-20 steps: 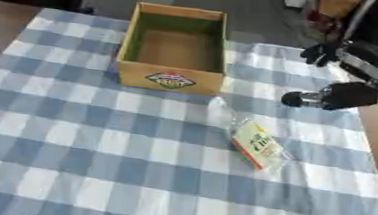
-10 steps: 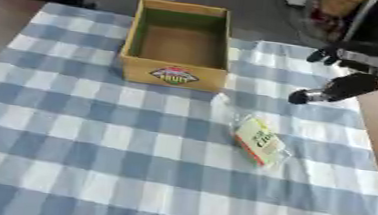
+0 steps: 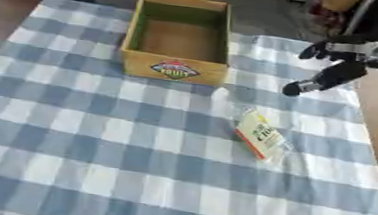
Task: Pick up objects on the table and place them in the box.
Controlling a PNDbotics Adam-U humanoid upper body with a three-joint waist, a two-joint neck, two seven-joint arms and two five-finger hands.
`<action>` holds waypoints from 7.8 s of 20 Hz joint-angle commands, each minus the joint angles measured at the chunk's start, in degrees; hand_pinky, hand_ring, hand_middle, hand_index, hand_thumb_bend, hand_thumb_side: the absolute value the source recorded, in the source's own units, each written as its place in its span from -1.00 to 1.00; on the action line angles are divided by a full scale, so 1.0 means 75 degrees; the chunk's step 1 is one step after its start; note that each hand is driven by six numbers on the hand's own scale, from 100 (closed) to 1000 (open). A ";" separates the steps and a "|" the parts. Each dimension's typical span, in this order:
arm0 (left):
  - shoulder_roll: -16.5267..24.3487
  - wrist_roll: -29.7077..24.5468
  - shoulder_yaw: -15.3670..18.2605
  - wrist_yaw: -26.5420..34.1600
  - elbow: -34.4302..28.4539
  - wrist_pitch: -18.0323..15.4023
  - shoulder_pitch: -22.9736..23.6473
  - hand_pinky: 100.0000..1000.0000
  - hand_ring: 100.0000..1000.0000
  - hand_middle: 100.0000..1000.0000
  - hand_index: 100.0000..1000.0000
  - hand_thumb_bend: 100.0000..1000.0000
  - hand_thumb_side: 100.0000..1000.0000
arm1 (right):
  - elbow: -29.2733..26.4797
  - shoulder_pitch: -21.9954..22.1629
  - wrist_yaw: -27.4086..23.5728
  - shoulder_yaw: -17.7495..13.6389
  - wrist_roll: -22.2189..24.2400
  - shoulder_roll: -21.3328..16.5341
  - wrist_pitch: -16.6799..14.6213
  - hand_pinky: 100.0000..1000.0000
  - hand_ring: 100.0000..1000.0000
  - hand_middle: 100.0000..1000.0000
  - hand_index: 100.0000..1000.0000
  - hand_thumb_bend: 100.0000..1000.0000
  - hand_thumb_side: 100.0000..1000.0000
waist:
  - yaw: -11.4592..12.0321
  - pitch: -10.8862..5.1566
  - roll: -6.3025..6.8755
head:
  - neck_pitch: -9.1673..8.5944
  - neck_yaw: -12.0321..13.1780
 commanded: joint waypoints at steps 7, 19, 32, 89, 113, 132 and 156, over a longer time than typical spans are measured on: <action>0.0132 -0.0009 0.0018 -0.0034 -0.0126 -0.0029 -0.0083 0.41 0.28 0.55 0.82 -0.50 0.72 | 0.0184 -0.0405 0.0040 0.0159 0.0458 0.0191 0.0056 1.00 0.99 0.85 0.86 0.44 0.22 | 0.0029 -0.0157 -0.0005 | 0.0267 0.0037; 0.0109 -0.0005 -0.0007 -0.0091 -0.0126 -0.0036 -0.0114 0.41 0.28 0.55 0.82 -0.50 0.72 | 0.0408 -0.0467 -0.0336 0.0437 0.0477 0.0414 0.0112 1.00 1.00 0.84 0.85 0.40 0.26 | 0.0068 -0.0155 -0.0029 | 0.0299 0.0050; 0.0124 -0.0029 -0.0024 -0.0073 -0.0126 -0.0039 -0.0107 0.41 0.28 0.55 0.81 -0.50 0.72 | 0.0038 -0.0335 -0.0597 0.1087 0.0477 0.0389 0.0212 1.00 1.00 0.86 0.84 0.39 0.23 | 0.0086 -0.0188 -0.0060 | -0.0233 -0.0130; 0.0106 -0.0054 -0.0059 -0.0075 -0.0126 -0.0028 -0.0024 0.41 0.29 0.55 0.81 -0.48 0.72 | 0.2518 -0.0341 0.1665 0.0561 0.0477 0.1928 -0.0514 1.00 1.00 0.76 0.79 0.33 0.38 | 0.0100 -0.0372 -0.0098 | 0.0299 0.0040; 0.0093 -0.0058 -0.0068 -0.0076 -0.0126 -0.0033 -0.0051 0.41 0.29 0.55 0.81 -0.48 0.71 | 0.2895 -0.0106 0.2516 0.0363 0.0477 0.2332 -0.0855 1.00 1.00 0.74 0.79 0.33 0.33 | 0.0134 -0.0381 -0.0110 | 0.0299 0.0064; 0.0090 -0.0046 -0.0058 -0.0080 -0.0126 -0.0027 -0.0016 0.42 0.29 0.55 0.81 -0.48 0.71 | 0.2931 0.0785 0.5375 0.0081 -0.0334 0.3075 -0.1371 0.51 0.74 0.69 0.70 -0.04 0.44 | 0.0094 -0.0456 -0.0108 | 0.0299 0.0197; 0.0142 0.0004 -0.0002 -0.0118 -0.0126 -0.0025 -0.0006 0.41 0.29 0.54 0.81 -0.49 0.71 | 0.0312 0.1469 0.3028 -0.0965 -0.4393 0.1499 -0.2115 -1.00 -1.00 -1.00 -1.00 -1.00 0.43 | -0.0016 -0.0377 -0.0102 | 0.0184 0.0458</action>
